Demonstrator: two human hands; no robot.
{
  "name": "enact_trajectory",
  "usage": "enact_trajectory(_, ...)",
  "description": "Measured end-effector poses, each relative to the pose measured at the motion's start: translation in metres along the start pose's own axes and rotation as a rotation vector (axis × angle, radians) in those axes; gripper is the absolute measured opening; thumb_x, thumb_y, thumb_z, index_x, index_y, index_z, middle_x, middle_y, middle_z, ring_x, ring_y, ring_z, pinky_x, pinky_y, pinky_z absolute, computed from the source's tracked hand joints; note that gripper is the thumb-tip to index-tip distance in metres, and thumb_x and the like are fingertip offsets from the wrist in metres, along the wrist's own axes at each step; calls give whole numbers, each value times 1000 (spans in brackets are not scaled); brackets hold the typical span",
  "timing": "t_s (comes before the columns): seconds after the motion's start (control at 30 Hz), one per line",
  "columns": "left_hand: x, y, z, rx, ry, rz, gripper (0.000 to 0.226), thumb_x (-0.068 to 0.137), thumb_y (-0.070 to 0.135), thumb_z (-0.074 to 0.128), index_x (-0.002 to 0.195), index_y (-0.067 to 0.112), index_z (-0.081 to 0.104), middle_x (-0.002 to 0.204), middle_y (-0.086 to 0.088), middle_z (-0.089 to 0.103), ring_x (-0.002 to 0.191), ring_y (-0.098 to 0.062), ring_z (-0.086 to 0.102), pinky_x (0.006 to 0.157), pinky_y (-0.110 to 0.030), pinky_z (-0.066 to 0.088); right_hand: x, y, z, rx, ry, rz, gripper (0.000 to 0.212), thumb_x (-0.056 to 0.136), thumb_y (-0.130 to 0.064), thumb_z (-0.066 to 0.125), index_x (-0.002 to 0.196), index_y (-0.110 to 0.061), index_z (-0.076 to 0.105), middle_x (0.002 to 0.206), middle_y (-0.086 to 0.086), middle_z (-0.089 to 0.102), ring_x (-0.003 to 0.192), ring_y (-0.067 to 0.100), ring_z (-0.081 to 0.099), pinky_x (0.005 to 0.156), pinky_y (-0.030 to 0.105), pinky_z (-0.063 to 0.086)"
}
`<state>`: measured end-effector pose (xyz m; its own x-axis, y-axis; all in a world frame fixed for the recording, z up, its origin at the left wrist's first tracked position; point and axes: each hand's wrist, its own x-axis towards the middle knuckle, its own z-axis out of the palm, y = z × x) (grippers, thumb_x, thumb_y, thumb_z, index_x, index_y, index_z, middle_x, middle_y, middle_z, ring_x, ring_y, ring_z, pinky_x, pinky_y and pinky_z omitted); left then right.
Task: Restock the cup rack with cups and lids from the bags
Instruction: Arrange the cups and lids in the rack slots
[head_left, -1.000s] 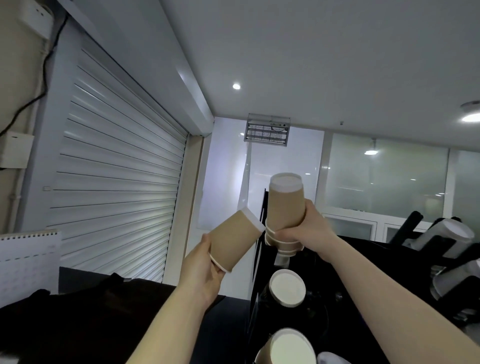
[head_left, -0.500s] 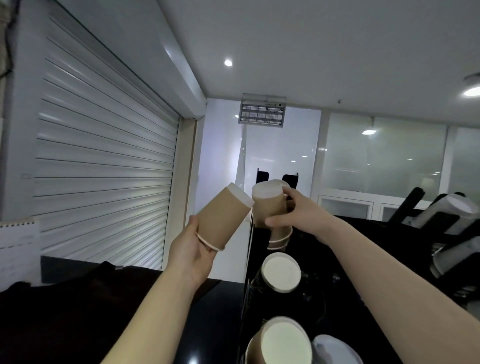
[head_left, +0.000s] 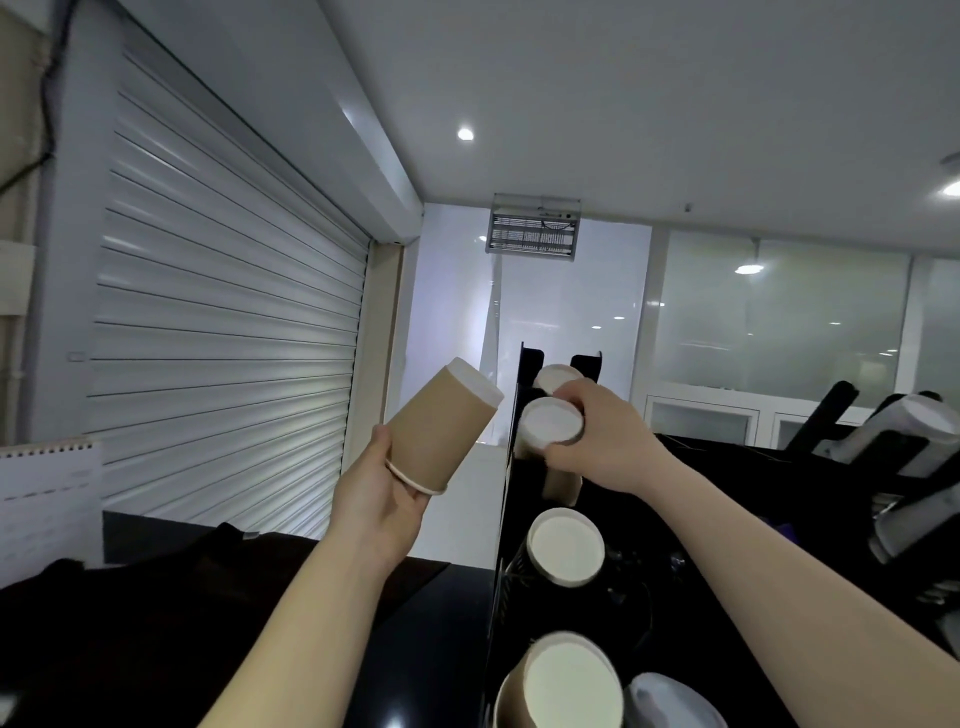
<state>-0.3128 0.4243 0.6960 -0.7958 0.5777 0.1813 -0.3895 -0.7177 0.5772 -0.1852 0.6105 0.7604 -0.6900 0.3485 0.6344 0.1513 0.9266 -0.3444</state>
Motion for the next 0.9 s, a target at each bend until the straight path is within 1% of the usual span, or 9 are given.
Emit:
enact_trajectory(0.17,-3,2,1,2,2,-2,28,100,34,43,111,14,60,102,-3,73,84,-19,71,66,-36,53,-10,11,-4,-89,-146,153,62,69,-32,77,121,-24,45,106,-2,60,88,14,57,64,23,43)
enact_trajectory(0.3,-6,3,4,0,-33,-13,26,100,33,43,106,13,60,97,-3,74,82,-18,72,69,-37,54,-6,0,-3,-209,-166,81,59,69,-37,78,121,-23,54,111,-4,60,98,17,57,80,32,48)
enact_trajectory(0.4,-7,5,6,1,-44,-18,26,100,32,43,108,14,60,98,-3,74,82,-18,72,70,-37,54,-8,1,-1,-240,-145,68,66,75,-38,75,135,-23,50,130,-2,55,114,20,53,92,34,46)
enact_trajectory(0.53,-13,7,9,20,-62,-22,26,100,32,42,109,15,59,97,-2,74,81,-16,72,72,-35,53,-4,-5,-8,-333,-205,64,61,72,-38,77,128,-24,56,126,2,55,111,23,53,90,36,47)
enact_trajectory(0.6,-16,9,11,30,-81,-22,26,101,31,42,109,15,60,95,-1,74,81,-15,72,74,-34,53,-4,-10,-14,-189,-90,63,55,73,-30,75,125,-22,59,127,1,55,112,21,53,91,30,45)
enact_trajectory(0.67,-17,11,16,64,-106,-20,26,100,31,43,109,14,61,96,-2,74,83,-15,72,77,-34,54,-10,-20,-24,195,20,83,55,75,-24,72,127,-30,57,130,-6,56,112,12,56,87,22,42)
enact_trajectory(0.77,-19,10,30,153,-178,-10,27,99,31,44,108,12,62,95,-3,74,82,-15,72,69,-31,58,-20,-41,-35,655,-190,22,60,68,-33,75,122,-49,53,121,-14,62,105,6,63,88,31,52)
enact_trajectory(0.83,-20,7,41,217,-223,15,28,100,30,43,106,12,63,94,-3,74,82,-15,71,65,-29,58,-24,-51,-35,655,-189,-59,65,66,-30,77,123,-49,52,119,-14,61,103,6,63,84,29,55)
enact_trajectory(0.9,-19,7,47,292,-236,55,27,100,29,43,105,13,63,98,-4,74,88,-16,71,72,-30,56,-22,-54,-39,561,17,-119,65,64,-28,80,122,-44,56,116,-16,62,102,4,62,80,21,54)
